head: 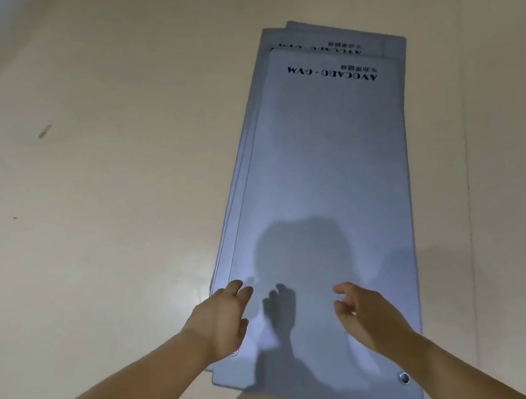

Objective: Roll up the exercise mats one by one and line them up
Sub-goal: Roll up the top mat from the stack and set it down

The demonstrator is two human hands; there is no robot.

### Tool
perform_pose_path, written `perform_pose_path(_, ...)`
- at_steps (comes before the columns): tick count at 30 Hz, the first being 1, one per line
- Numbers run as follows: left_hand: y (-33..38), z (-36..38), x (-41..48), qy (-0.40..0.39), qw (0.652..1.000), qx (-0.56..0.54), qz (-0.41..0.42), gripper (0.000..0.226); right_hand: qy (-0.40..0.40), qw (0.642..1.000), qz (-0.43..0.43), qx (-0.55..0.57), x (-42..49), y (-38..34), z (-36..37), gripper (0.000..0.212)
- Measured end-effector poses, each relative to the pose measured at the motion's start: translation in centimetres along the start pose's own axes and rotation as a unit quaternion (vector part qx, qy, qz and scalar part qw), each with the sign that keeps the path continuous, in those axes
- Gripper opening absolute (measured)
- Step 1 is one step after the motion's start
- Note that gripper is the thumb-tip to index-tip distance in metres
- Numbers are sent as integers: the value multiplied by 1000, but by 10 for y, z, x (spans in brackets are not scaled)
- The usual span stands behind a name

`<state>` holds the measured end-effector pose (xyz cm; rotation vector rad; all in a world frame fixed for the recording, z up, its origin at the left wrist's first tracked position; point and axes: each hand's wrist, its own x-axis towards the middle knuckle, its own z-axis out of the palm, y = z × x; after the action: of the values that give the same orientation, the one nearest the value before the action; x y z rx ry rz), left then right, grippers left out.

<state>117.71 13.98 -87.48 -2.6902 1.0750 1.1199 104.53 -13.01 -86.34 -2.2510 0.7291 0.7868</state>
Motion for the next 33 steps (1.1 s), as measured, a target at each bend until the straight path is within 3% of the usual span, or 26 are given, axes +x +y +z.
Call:
perform_pose_path(5, -49, 113, 86, -24, 990, 122, 71, 58, -20, 999, -3, -44, 77, 70, 121, 44)
perform_pose_path(9, -64, 211, 154, -14, 975, 150, 164, 60, -49, 983, -48, -168, 124, 112, 190, 50)
perform_pose_path(12, -59, 270, 180, 17, 945, 183, 272, 65, -66, 958, -105, -260, 132, 135, 224, 46)
perform_pose_path(14, -51, 307, 181, 29, 925, 216, 310, 82, -57, 943, -149, -291, 128, 152, 246, 57)
perform_pose_path(22, -37, 362, 159, -24, 912, 317, 258, 141, -90, 964, -127, -217, 127, 209, 310, 65)
perform_pose_path(25, -41, 367, 164, -15, 905, 330, 267, 146, -63, 964, -104, -237, 123, 204, 315, 81)
perform_pose_path(28, -40, 367, 163, -13, 908, 315, 276, 146, -96, 956, -77, -266, 123, 208, 305, 96)
perform_pose_path(33, -35, 343, 172, -11, 916, 297, 270, 140, -135, 958, -55, -245, 141, 205, 280, 75)
